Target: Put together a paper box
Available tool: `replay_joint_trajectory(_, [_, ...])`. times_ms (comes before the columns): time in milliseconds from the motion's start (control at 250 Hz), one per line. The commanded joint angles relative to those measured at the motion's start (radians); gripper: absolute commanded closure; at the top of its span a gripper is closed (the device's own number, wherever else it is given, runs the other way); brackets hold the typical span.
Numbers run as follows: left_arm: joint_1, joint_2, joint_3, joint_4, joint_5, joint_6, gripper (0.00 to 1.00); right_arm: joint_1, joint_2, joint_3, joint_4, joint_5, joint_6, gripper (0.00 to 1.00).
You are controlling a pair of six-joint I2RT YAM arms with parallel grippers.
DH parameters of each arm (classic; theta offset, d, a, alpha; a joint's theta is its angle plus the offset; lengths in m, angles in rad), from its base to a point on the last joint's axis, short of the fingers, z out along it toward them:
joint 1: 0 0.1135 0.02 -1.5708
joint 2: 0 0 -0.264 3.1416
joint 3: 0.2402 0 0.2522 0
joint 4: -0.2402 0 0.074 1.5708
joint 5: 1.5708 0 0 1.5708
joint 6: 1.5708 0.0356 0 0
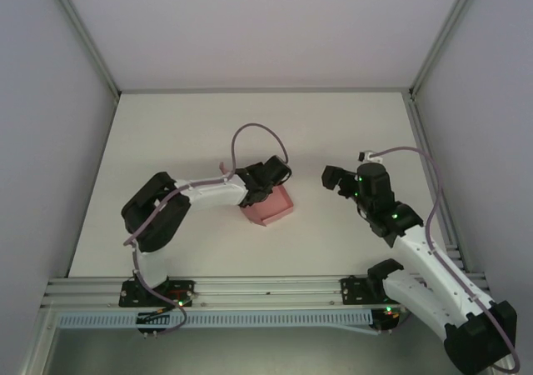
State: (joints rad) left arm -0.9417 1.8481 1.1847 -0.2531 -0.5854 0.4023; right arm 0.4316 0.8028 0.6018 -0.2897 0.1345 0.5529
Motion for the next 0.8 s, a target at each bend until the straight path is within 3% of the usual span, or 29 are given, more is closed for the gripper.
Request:
replay_joint_trajectory(0, [0.006, -0.097, 0.040, -0.016, 0.044, 0.024, 0.48, -0.007, 0.027, 0.028, 0.022, -0.076, -0.028, 0.00])
replay_joint_trajectory(148, [0.007, -0.204, 0.049, -0.011, 0.090, -0.005, 0.01, -0.007, 0.126, 0.072, 0.088, -0.254, -0.202, 0.00])
replay_joint_trajectory(327, [0.063, -0.419, 0.011, 0.046, 0.086, -0.206, 0.00, -0.004, 0.377, 0.215, 0.141, -0.526, -0.452, 0.00])
replay_joint_trajectory(475, [0.239, -0.614, -0.069, -0.029, 0.182, -0.507, 0.00, 0.020, 0.671, 0.464, -0.005, -0.652, -0.768, 0.00])
replay_joint_trajectory(579, [0.376, -0.733, -0.176, -0.088, 0.197, -0.668, 0.00, 0.072, 0.877, 0.665, -0.164, -0.617, -0.995, 0.04])
replay_joint_trajectory(711, [0.481, -0.845, -0.300, -0.106, 0.211, -0.754, 0.00, 0.161, 1.115, 0.910, -0.425, -0.563, -1.322, 0.08])
replay_joint_trajectory(795, [0.525, -0.883, -0.343, -0.102, 0.240, -0.773, 0.00, 0.203, 1.242, 1.055, -0.575, -0.538, -1.430, 0.11])
